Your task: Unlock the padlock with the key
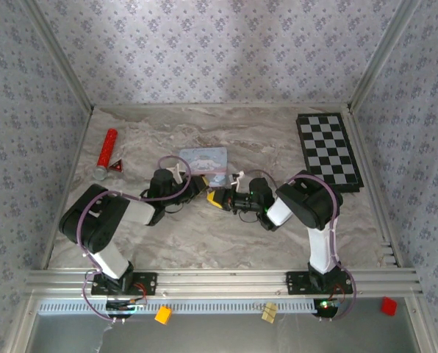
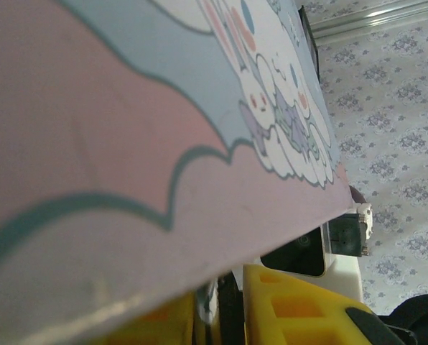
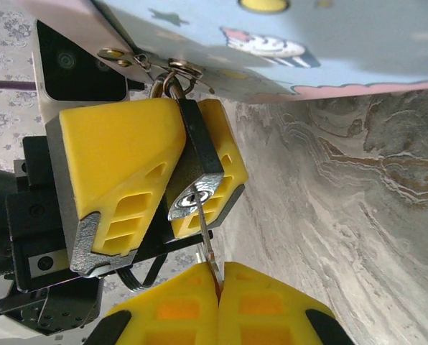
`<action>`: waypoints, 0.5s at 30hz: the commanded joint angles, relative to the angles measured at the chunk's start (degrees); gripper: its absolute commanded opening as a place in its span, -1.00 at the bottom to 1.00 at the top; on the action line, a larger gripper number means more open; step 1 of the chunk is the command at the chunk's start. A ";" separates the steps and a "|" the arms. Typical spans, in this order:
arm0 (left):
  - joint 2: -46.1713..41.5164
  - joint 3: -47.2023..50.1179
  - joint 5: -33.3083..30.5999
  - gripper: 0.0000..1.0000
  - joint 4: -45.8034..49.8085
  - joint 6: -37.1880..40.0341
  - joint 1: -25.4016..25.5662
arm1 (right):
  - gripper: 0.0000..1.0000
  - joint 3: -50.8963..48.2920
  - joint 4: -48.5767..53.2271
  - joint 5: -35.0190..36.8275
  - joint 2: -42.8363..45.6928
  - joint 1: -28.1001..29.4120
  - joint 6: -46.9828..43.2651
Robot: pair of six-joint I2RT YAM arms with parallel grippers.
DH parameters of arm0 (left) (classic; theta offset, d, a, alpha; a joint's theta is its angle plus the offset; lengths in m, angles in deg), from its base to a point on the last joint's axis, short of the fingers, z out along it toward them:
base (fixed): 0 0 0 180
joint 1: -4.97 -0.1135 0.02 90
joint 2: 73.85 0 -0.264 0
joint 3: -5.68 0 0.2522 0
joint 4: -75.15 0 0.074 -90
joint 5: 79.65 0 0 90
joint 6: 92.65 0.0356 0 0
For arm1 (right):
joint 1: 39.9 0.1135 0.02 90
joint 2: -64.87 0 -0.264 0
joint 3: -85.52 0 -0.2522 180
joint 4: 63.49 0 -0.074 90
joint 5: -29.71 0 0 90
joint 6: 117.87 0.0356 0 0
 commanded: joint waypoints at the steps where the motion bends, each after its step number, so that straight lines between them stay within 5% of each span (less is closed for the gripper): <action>1: 0.77 0.16 8.15 -0.57 -1.27 -0.44 2.60 | -1.00 0.07 -3.13 2.84 -1.02 0.46 -1.97; 15: 2.32 0.39 8.70 -0.84 -3.45 -1.41 2.58 | -1.00 -1.73 -3.14 2.45 -0.20 -2.17 -0.38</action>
